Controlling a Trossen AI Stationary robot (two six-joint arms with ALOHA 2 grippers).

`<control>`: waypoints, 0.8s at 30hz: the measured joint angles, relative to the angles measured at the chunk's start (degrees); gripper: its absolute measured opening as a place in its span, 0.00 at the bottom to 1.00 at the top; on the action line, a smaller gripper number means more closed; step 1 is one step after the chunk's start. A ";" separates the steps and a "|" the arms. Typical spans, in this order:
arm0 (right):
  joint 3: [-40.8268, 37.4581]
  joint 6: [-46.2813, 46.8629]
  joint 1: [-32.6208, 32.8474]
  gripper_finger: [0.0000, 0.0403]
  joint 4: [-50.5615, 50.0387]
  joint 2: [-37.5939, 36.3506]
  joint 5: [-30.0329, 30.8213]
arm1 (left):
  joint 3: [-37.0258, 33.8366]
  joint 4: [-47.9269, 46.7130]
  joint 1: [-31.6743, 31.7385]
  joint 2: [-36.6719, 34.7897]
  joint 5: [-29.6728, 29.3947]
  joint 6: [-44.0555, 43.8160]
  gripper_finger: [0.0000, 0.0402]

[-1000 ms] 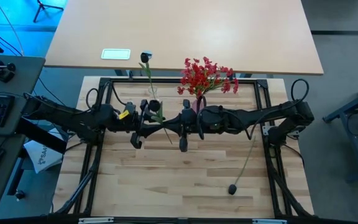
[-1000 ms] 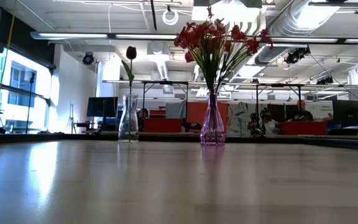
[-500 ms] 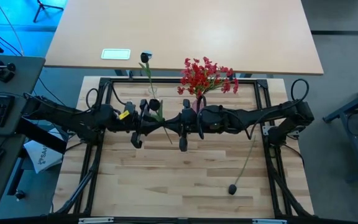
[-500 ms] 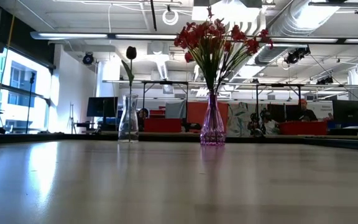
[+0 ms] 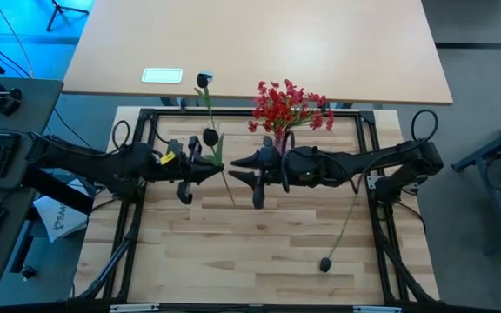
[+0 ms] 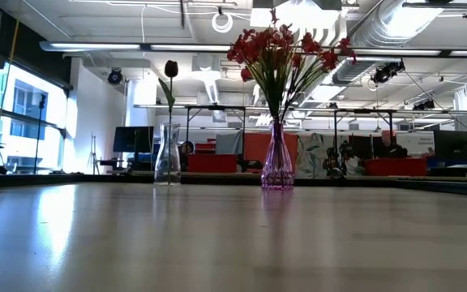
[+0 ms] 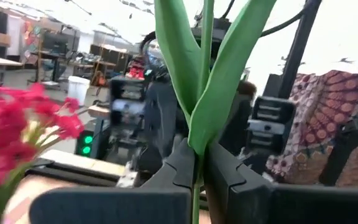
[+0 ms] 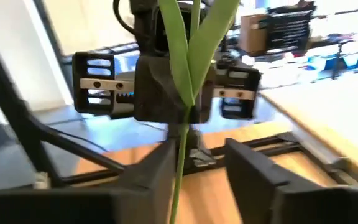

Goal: Sort flowers into vase by color
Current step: Put the left black tulip into the transparent vase

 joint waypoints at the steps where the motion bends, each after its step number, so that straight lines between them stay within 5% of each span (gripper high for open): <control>1: 0.00 -0.82 0.15 0.35 -0.93 -0.53 1.33 | 0.00 -1.65 0.31 -0.94 -0.40 0.48 0.00; 7: 0.00 -2.42 0.67 0.58 -9.15 -5.53 7.29 | 0.00 -13.42 2.00 -8.86 -12.57 6.96 0.00; 13: 0.00 2.43 1.25 0.63 -19.41 -10.25 7.57 | 0.00 -19.04 6.18 -12.93 -24.74 11.93 0.00; 17: 0.00 4.80 2.01 0.63 -23.89 -11.65 8.13 | 0.07 -18.24 12.77 -11.34 -21.07 11.99 0.00; 24: 0.00 4.89 3.28 0.63 -24.63 -11.77 10.54 | 2.58 -18.73 27.78 -4.10 -6.53 13.28 0.00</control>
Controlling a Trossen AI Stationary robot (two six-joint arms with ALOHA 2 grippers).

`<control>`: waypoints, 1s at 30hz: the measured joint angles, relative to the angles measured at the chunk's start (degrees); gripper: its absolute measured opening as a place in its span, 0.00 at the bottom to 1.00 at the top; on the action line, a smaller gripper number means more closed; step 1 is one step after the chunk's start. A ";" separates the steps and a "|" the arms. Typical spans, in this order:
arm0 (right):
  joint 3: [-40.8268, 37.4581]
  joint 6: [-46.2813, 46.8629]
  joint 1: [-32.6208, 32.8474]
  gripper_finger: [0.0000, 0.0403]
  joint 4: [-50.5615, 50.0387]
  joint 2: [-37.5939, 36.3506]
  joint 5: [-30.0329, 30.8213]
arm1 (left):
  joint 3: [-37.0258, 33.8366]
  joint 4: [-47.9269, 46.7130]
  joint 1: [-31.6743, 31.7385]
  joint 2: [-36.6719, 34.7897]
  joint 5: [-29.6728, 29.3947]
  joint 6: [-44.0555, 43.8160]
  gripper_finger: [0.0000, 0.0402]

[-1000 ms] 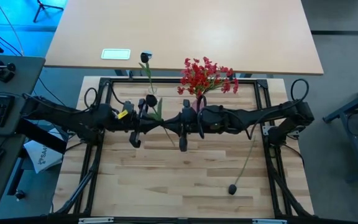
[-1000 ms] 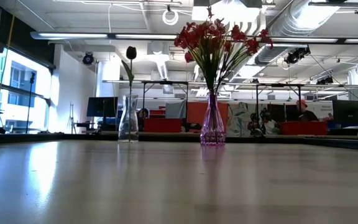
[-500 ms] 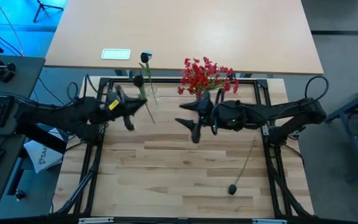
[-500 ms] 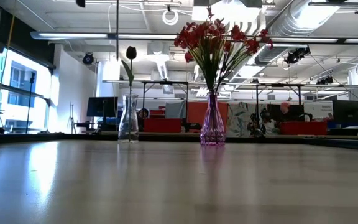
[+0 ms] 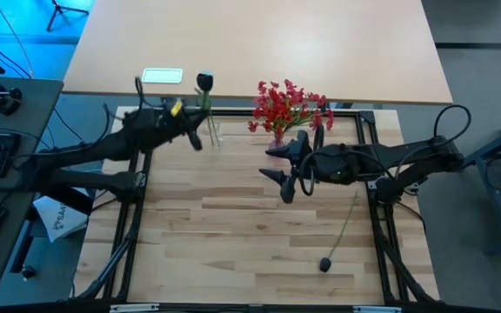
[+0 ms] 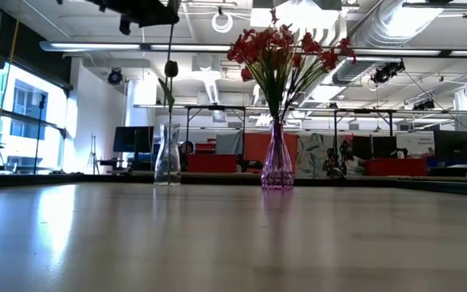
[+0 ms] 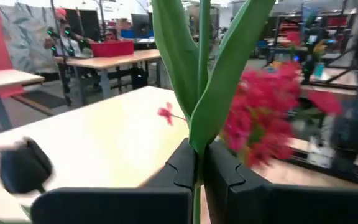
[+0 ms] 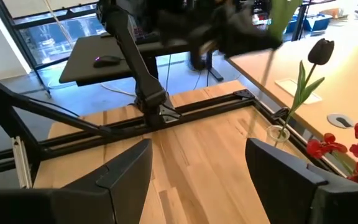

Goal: Sort flowers into vase by color
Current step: Put the left black tulip into the transparent vase

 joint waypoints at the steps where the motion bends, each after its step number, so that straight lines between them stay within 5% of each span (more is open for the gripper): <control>1: 0.00 0.10 0.00 0.63 0.00 0.00 0.00 | 1.24 0.15 1.78 0.90 1.10 0.72 0.00; 11: 0.00 1.13 0.00 0.63 -0.02 0.00 2.54 | 7.28 0.41 16.83 7.71 13.68 1.10 0.00; 19: 0.00 3.32 0.00 0.63 -0.20 0.46 3.12 | 7.28 0.47 20.12 11.52 18.54 1.20 0.00; 30: 0.00 5.77 1.04 0.63 -0.17 0.70 4.19 | -2.93 14.76 20.12 8.17 13.29 -1.26 0.00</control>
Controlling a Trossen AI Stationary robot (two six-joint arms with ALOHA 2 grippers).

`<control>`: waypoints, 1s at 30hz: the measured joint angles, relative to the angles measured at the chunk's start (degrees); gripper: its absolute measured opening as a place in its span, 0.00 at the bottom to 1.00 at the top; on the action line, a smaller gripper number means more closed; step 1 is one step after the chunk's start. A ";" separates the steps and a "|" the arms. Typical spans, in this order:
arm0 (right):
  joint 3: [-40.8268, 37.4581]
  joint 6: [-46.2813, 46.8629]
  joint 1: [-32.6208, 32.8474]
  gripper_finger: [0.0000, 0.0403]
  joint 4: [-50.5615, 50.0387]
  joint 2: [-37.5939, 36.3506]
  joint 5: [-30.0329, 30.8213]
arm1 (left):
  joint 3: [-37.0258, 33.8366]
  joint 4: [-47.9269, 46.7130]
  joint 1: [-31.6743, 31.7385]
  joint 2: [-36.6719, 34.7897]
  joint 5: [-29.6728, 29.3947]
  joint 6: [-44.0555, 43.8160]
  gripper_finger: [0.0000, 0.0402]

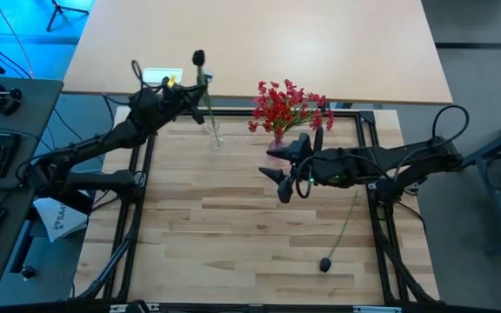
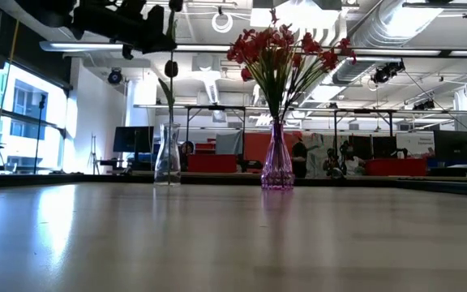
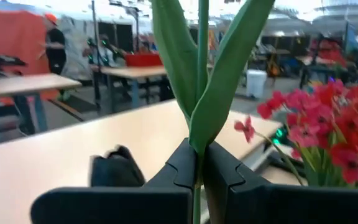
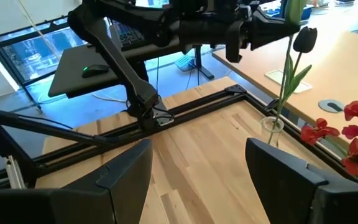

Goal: Sort flowers into vase by color
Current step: Put the left black tulip into the transparent vase

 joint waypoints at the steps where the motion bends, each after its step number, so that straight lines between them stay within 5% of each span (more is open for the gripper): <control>1: 0.00 -0.01 0.12 0.63 0.00 0.00 0.17 | -0.26 0.04 0.00 -0.44 -0.20 0.08 0.00; 18: 0.00 1.45 0.33 0.63 0.02 0.00 0.29 | -6.56 -1.17 -1.01 -0.75 1.85 -1.98 0.02; 30: 0.00 1.69 0.37 0.63 0.13 0.00 -0.22 | -6.62 -3.67 -1.38 -1.13 1.74 -4.57 0.18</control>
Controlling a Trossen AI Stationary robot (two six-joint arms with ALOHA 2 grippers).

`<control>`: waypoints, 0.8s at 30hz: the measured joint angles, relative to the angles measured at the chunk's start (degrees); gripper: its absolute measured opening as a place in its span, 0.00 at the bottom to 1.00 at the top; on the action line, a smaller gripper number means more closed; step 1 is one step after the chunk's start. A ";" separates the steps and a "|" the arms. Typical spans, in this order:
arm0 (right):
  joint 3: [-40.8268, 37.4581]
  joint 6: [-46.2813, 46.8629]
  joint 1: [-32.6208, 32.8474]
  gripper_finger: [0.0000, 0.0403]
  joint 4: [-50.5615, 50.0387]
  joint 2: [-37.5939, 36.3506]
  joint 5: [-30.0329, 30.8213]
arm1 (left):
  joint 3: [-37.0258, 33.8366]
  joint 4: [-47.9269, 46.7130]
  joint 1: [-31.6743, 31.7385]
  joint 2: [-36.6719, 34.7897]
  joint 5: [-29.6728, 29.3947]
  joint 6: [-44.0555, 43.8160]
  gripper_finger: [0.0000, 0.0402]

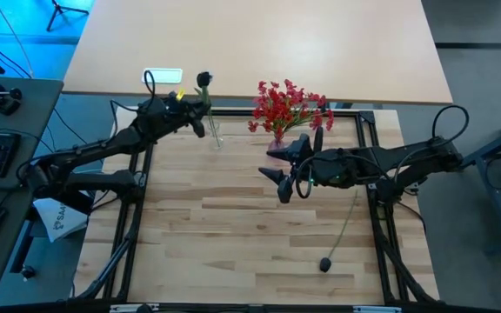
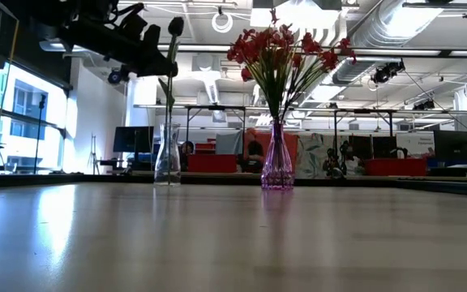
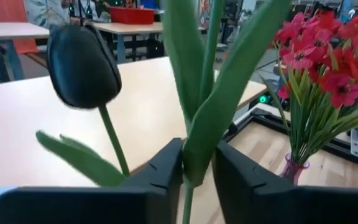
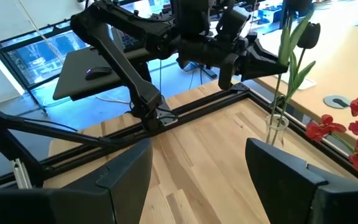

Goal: Sort flowers into vase by color
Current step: Put the left black tulip into the transparent vase, then put the black tulip into the transparent vase

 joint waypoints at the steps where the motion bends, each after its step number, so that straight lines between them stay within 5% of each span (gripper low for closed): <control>1: 0.00 -0.01 0.10 0.63 0.10 0.00 -0.04 | 0.00 -0.59 0.00 -0.18 0.00 0.00 0.21; 13: 0.00 -0.60 0.45 0.63 0.38 0.00 -0.44 | 0.00 -13.25 0.00 -8.35 0.02 0.02 0.54; 24: 0.02 4.25 0.99 0.63 -5.10 -1.66 -10.60 | 0.11 -19.09 -1.07 -24.80 6.03 -6.66 0.58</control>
